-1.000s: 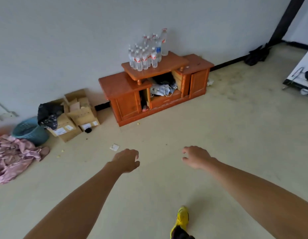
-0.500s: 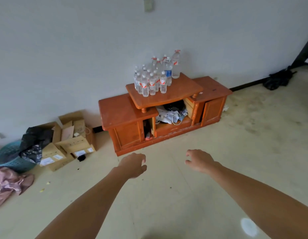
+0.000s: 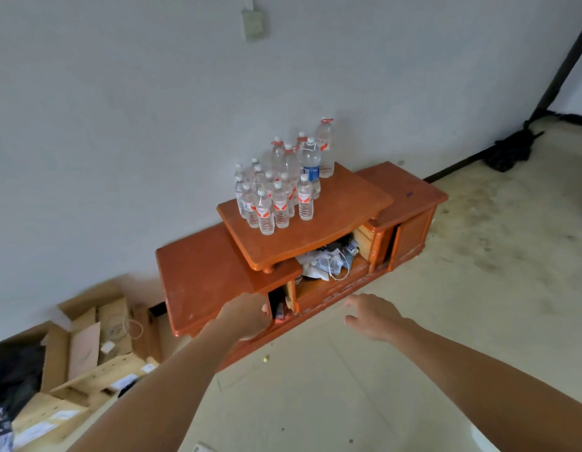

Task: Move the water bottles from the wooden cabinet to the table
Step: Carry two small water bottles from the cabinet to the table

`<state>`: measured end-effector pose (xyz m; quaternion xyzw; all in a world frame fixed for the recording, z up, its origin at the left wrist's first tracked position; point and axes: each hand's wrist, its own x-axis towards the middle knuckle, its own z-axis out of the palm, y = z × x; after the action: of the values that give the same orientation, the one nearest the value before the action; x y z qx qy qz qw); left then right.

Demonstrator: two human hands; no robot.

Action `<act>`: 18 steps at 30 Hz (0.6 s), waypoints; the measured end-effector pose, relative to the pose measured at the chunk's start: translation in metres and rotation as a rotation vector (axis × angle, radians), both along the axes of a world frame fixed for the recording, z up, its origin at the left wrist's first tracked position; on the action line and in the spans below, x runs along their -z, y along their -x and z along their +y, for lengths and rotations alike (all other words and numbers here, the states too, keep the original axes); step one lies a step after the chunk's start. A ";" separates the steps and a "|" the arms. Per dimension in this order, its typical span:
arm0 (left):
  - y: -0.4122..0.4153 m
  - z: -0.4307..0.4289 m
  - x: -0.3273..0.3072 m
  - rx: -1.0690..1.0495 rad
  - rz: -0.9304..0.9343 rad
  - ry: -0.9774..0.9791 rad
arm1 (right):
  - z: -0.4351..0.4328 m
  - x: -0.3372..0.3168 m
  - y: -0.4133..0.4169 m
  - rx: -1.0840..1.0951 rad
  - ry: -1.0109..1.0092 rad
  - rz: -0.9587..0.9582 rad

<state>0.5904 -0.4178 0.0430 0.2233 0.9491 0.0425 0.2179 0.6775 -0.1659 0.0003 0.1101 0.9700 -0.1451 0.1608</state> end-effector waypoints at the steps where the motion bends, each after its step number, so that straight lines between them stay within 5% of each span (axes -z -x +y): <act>1: 0.020 0.008 0.003 0.002 -0.010 -0.007 | 0.008 0.000 0.016 0.001 -0.005 0.007; 18: 0.313 0.153 0.050 -0.171 -0.006 -0.051 | 0.176 0.026 0.361 -0.114 -0.006 -0.012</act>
<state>0.2773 -0.2646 -0.0073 0.1467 0.9627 0.0859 0.2104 0.3162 0.0098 -0.0260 0.0559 0.9742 -0.1321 0.1742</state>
